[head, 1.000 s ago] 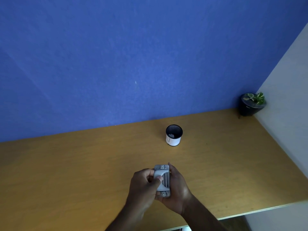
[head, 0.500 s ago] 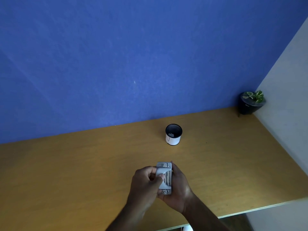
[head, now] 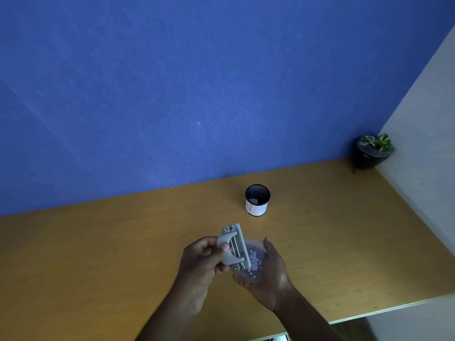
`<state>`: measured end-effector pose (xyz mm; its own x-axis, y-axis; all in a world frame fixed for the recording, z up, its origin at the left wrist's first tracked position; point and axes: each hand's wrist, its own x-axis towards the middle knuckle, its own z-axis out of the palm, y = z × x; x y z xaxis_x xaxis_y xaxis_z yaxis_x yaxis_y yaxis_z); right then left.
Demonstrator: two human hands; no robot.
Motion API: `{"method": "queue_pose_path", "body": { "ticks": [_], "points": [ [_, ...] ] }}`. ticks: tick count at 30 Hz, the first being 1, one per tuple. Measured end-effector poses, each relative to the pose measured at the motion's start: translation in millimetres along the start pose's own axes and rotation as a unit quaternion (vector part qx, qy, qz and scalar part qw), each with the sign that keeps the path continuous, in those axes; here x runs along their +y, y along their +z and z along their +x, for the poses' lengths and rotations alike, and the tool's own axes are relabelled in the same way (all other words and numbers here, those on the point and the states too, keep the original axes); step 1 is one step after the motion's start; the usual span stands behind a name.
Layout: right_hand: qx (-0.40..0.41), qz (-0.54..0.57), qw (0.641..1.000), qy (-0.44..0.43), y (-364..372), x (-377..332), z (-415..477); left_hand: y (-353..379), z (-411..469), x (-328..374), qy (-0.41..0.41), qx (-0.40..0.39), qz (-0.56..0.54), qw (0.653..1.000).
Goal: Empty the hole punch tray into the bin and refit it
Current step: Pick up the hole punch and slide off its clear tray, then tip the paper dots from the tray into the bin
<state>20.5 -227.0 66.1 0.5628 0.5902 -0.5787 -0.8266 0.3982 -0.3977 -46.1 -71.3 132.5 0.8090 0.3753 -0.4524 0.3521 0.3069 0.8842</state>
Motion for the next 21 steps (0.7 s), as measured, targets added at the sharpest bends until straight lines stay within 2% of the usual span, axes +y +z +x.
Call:
{"method": "queue_pose_path", "body": {
  "ticks": [7, 12, 21],
  "points": [
    [0.049, 0.029, 0.998, -0.014, -4.0, -17.4, 2.5, -25.6, 35.6, 5.0, -0.025, 0.045, -0.021, 0.998],
    [0.053, 0.035, 0.998, -0.020, -4.5, -25.5, 7.4, -34.9, 75.8, 0.7, -0.012, 0.101, 0.077, 0.992],
    [0.063, 0.034, 0.997, -0.016, -6.6, -33.7, 14.5, -38.3, 152.5, -34.9, -0.073, 0.151, 0.178, 0.970]
  ]
}}
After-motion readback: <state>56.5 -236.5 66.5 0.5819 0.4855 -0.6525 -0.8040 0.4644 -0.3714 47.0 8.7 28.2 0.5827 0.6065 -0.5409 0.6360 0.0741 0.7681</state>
